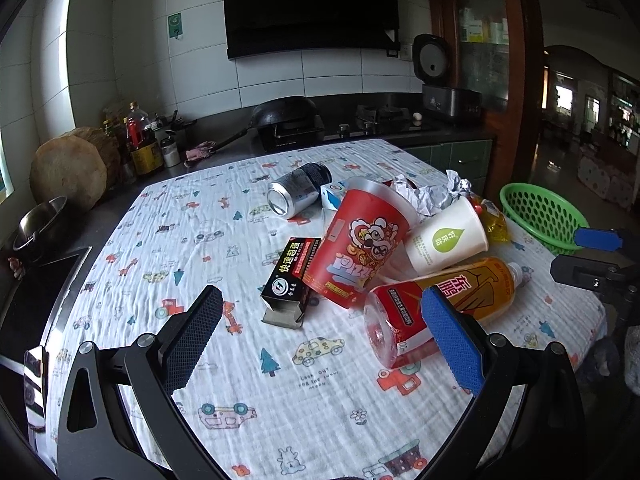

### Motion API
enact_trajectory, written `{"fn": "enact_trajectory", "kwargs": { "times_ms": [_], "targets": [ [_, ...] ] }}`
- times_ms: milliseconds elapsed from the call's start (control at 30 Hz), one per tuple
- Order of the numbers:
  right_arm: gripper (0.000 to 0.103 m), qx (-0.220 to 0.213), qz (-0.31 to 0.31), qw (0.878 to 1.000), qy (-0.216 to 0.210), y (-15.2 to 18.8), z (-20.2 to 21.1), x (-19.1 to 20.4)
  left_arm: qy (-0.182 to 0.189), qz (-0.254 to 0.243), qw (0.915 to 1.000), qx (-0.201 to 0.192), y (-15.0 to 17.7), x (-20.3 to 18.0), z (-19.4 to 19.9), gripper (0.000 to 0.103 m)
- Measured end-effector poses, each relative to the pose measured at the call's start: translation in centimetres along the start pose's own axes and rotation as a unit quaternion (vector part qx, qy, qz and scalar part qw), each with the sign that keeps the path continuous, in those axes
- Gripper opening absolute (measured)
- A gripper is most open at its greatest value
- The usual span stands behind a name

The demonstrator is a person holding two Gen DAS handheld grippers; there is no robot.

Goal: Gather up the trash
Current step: 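Grasp the red-and-white cup with the left tool while the right tool grasps the white cup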

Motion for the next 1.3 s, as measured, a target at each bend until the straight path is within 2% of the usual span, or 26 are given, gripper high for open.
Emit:
{"fn": "enact_trajectory", "kwargs": {
  "times_ms": [200,433,700,1067,1300],
  "targets": [
    [0.096,0.012,-0.001,0.999,-0.035,-1.8,-2.9,-0.6,0.018,-0.026,0.9995,-0.001,-1.9,-0.3,-1.2,0.098],
    [0.089,0.035,-0.051,0.993,-0.100,-2.2,-7.0,-1.5,0.050,-0.053,0.9971,0.020,-2.9,-1.0,-3.7,0.098],
    [0.088,0.058,-0.068,0.989,-0.116,-2.3,-10.7,-2.3,0.079,-0.091,0.9913,0.053,-3.0,-2.2,-6.9,0.098],
    [0.086,0.068,-0.082,0.983,-0.148,-2.3,-12.7,-2.6,0.142,-0.107,0.9781,0.108,-2.5,-3.8,-10.9,0.097],
    [0.077,0.063,-0.087,0.980,-0.165,-2.4,-12.9,-2.6,0.172,-0.115,0.9670,0.149,-2.1,-4.3,-13.2,0.097]
  ]
}}
Point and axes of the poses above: each gripper's, at about its wrist camera, not at the fingertips, and z roughly against the way its jaws point, x to its left, y to its underside, the point moved 8 cm from there along -z, roughly the way its jaws point, and after that the axes turned 13 degrees about z, right-handed, at the moved point
